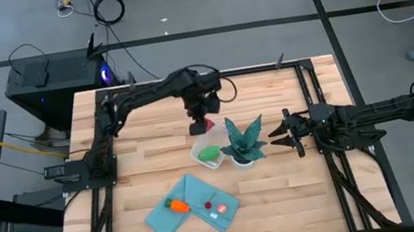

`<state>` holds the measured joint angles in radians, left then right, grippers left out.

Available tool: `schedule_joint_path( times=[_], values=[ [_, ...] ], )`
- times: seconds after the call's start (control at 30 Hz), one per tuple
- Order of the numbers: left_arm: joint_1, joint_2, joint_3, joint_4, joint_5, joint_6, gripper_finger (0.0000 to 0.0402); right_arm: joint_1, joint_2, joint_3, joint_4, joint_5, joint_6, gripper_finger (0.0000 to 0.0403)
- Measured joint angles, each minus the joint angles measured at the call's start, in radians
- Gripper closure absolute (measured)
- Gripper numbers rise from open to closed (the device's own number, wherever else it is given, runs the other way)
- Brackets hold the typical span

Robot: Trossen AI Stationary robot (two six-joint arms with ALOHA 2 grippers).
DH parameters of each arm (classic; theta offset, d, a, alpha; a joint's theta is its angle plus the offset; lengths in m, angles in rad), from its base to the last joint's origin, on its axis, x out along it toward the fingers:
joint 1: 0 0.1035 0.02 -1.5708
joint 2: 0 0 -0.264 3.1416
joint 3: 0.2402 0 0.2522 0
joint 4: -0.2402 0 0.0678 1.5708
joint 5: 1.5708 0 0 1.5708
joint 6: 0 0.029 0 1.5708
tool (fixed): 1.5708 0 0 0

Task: Pick and placing Produce into tupperware
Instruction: Put the dragon fruit into the container

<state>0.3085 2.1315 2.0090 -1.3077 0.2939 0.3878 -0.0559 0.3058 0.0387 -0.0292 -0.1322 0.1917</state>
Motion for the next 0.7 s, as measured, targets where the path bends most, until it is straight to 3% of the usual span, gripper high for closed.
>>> schedule_joint_path(
  times=[0.3, 0.53, 0.7],
  values=[
    [-0.066, 0.0, 0.0, 0.082, -0.001, 0.013, 0.0149, 0.0, 0.0, 0.0, 0.0, 0.0, 0.0, 0.0258],
    [-0.078, 0.009, 0.0, 0.163, 0.001, 0.016, 0.0163, 0.0, 0.0, 0.0, 0.0, 0.0, 0.0, 0.0258],
    [-0.075, 0.009, -0.058, 0.208, -0.002, 0.017, 0.0151, 0.0, 0.0, 0.0, 0.0, 0.0, 0.0, 0.0258]
  ],
)
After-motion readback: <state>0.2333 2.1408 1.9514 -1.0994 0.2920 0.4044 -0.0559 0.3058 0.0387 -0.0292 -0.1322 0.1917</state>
